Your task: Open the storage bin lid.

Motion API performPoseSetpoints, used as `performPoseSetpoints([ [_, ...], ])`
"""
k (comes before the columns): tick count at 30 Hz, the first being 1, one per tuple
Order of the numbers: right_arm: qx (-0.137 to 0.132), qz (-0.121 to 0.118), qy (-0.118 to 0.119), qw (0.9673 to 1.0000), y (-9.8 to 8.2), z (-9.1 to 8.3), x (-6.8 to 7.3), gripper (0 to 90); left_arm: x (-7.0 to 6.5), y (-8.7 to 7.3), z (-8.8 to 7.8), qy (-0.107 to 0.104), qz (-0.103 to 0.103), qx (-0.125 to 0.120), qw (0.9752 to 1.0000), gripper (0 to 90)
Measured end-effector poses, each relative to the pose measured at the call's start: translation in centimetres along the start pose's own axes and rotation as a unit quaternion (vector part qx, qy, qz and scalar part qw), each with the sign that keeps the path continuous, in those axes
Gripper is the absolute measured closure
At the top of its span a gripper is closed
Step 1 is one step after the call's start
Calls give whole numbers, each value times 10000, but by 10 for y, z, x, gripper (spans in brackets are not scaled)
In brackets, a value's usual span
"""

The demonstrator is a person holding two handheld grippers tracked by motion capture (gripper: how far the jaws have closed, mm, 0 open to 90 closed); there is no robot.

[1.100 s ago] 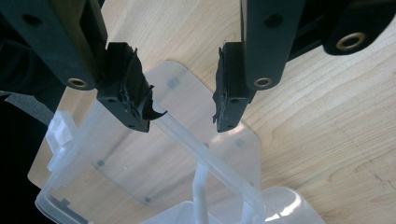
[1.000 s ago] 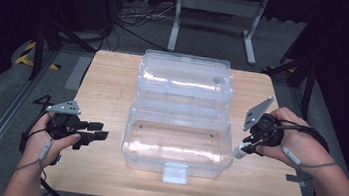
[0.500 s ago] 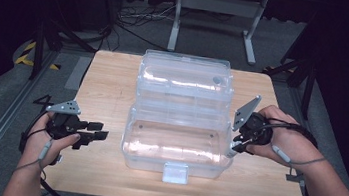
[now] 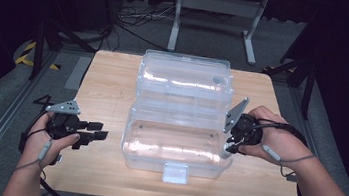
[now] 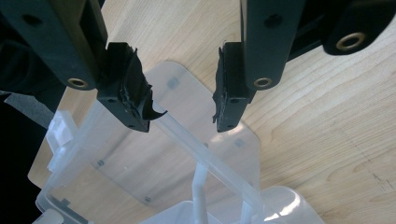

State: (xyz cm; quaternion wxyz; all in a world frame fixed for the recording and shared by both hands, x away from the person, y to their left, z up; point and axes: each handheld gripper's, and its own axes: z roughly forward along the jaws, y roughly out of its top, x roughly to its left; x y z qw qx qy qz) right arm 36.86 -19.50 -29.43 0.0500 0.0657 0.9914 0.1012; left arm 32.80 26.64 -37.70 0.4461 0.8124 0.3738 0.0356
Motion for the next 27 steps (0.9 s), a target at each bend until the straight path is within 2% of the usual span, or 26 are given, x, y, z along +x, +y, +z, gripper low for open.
performPoseSetpoints([
  [27, 401, -126, 295, 9987, 9, 38, -5, 718, 1, 0, 0, -6, -11, -3, 10000, 568],
])
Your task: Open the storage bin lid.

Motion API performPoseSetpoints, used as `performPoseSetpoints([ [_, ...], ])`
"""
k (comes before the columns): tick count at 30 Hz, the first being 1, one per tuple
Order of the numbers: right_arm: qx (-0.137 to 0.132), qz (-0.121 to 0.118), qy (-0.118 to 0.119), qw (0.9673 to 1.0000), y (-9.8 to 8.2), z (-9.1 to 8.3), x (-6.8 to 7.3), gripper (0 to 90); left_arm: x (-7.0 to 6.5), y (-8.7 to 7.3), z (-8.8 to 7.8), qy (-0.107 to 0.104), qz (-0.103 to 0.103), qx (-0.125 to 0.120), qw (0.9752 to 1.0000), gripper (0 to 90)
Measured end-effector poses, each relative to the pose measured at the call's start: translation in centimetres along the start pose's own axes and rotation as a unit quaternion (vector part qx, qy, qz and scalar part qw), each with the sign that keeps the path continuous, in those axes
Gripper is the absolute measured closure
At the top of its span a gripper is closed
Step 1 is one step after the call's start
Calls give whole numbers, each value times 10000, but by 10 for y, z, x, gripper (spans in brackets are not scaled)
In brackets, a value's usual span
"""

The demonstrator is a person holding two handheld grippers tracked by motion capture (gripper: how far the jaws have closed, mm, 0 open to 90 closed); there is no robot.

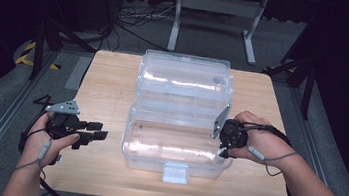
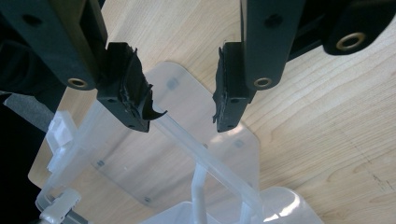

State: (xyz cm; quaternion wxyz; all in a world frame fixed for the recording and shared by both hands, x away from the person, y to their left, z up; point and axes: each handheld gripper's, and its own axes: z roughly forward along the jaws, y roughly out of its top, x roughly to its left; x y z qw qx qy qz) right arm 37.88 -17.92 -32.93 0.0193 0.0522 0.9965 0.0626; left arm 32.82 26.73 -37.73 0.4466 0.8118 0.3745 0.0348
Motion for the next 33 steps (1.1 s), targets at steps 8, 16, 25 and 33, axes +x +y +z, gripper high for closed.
performPoseSetpoints([
  [8, 87, -26, 64, 9999, 1, 14, -3, 718, 0, 0, 0, -2, -16, 4, 10000, 568],
  [16, 176, -25, 157, 9997, 2, 28, -6, 718, 1, 0, 1, -2, -15, 6, 10000, 568],
  [25, 259, 35, 257, 9993, 0, 41, -8, 718, 1, -1, 1, -3, -13, 15, 10000, 567],
  [33, 305, 42, 300, 9991, 0, 50, -8, 718, 1, -1, 3, -12, -18, 60, 10000, 567],
])
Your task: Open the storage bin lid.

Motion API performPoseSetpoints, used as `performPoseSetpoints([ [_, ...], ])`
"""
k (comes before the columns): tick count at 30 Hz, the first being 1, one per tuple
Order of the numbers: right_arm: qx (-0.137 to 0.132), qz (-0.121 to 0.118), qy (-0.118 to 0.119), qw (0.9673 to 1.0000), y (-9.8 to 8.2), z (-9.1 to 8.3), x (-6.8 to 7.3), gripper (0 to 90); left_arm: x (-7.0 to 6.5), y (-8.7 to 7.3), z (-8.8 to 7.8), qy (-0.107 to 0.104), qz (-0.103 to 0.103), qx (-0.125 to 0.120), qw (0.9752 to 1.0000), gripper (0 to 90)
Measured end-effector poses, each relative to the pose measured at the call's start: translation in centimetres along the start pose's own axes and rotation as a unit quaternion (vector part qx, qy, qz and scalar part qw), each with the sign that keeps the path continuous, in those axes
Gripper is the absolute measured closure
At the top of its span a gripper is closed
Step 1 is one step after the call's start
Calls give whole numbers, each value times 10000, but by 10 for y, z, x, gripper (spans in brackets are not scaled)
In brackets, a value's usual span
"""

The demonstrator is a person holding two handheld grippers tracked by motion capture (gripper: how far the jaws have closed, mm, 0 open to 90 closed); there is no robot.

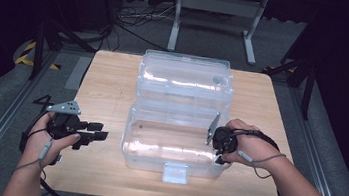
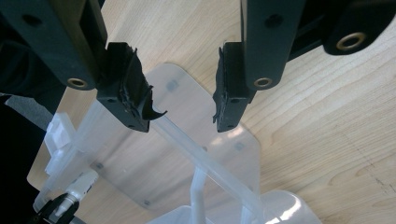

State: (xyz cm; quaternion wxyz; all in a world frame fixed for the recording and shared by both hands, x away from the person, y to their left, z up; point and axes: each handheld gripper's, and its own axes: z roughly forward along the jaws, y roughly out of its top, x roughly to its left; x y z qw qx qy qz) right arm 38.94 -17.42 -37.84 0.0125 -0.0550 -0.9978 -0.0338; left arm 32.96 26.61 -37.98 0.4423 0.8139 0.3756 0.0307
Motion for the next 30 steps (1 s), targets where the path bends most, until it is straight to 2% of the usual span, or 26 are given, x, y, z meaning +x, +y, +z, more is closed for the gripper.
performPoseSetpoints([
  [3, 29, -53, 5, 10000, 0, 3, -1, 718, 0, 0, -1, 6, -8, -9, 10000, 567],
  [23, 161, 15, 33, 9999, -1, 11, -3, 717, 0, 0, -1, 12, -5, -12, 10000, 567],
  [30, 134, 52, 32, 9999, -1, 13, -3, 717, 1, 0, -1, 5, -14, -7, 10000, 566],
])
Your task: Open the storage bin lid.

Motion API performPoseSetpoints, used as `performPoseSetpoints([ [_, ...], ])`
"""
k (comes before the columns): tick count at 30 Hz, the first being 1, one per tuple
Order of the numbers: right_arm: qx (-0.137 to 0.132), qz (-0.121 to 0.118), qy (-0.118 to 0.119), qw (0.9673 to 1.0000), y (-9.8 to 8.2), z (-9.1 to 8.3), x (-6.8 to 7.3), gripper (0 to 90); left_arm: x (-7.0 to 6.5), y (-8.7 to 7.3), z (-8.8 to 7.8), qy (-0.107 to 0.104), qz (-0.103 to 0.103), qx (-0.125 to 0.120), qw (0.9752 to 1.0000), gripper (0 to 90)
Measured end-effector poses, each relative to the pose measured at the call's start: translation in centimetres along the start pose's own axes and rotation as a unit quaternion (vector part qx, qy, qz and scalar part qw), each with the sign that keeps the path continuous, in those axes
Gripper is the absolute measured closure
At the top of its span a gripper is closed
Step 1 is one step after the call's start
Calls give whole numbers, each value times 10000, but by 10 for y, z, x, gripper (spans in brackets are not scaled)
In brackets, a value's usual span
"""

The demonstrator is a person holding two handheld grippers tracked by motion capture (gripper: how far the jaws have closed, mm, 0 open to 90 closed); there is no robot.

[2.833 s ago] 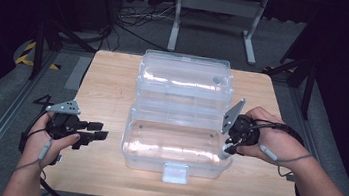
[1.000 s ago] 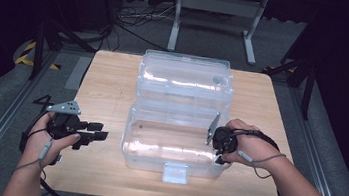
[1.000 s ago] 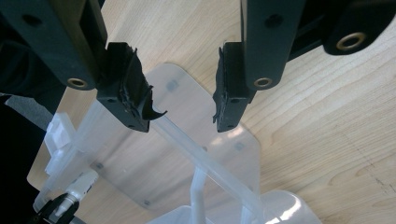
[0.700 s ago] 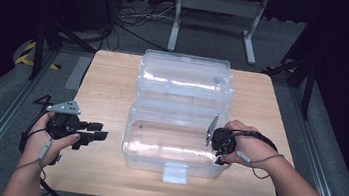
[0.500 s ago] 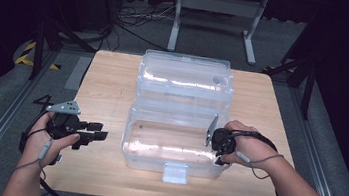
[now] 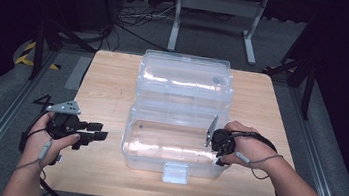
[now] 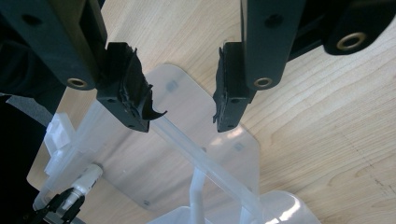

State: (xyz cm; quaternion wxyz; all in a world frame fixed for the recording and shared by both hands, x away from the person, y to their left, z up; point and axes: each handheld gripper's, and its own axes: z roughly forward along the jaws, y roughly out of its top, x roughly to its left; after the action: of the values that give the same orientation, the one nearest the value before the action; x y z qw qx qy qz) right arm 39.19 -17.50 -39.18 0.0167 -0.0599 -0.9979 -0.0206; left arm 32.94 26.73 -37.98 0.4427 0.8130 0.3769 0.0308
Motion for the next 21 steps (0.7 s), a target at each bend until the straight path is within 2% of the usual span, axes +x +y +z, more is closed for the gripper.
performPoseSetpoints([
  [3, 15, -9, -12, 10000, 0, 0, 0, 713, 0, 0, 0, -3, -4, -3, 10000, 566],
  [7, 20, 16, 30, 10000, -1, 0, 0, 666, 0, 0, 0, -3, -3, 3, 10000, 566],
  [12, -94, -15, -42, 9999, -1, -4, 2, 652, 0, 0, -1, -3, -12, -5, 10000, 564],
  [17, -270, 24, -92, 9996, -3, -16, 5, 625, 1, 2, -1, 5, 5, -37, 10000, 561],
  [21, -402, 50, -222, 9989, -6, -27, 10, 616, 0, 5, 1, -29, 64, -59, 10000, 561],
])
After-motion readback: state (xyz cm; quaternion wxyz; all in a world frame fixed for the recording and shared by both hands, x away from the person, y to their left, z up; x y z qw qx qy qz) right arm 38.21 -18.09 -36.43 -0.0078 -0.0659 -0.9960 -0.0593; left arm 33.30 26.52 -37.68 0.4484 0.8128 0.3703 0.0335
